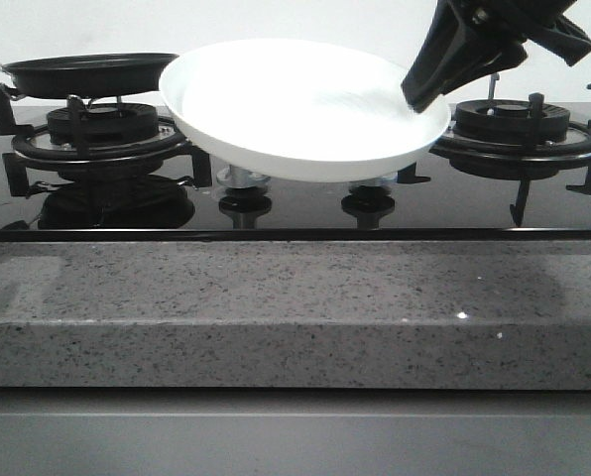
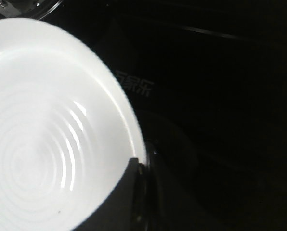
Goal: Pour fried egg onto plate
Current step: 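Reach the left gripper to the pale green pan handle and grasp it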
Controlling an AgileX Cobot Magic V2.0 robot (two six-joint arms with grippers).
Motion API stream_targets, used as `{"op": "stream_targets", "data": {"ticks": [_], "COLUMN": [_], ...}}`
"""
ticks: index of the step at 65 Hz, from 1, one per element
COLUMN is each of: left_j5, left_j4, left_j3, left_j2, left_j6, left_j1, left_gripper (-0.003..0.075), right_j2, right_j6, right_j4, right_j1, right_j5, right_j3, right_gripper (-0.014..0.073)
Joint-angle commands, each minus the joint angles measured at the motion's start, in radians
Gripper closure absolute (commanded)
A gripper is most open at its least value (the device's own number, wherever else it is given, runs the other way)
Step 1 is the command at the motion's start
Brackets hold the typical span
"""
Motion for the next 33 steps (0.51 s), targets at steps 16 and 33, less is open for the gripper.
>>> {"op": "stream_targets", "data": {"ticks": [16,33], "left_j5": [0.066,0.126], "left_j4": [-0.080,-0.076], "left_j3": [-0.147,-0.230], "left_j2": [0.055,0.122], "left_j6": [0.008,0.008], "left_j1": [-0.030,-0.049], "left_gripper": [0.0174,0.0176], "right_j2": [-0.042,-0.042], "right_j6": [-0.008,-0.008], "right_j4": [0.046,0.046], "right_j1": [0.000,0.000], "right_j5": [-0.040,-0.040], "right_j3": [-0.026,-0.026], "right_gripper": [0.0650,0.0650]}}
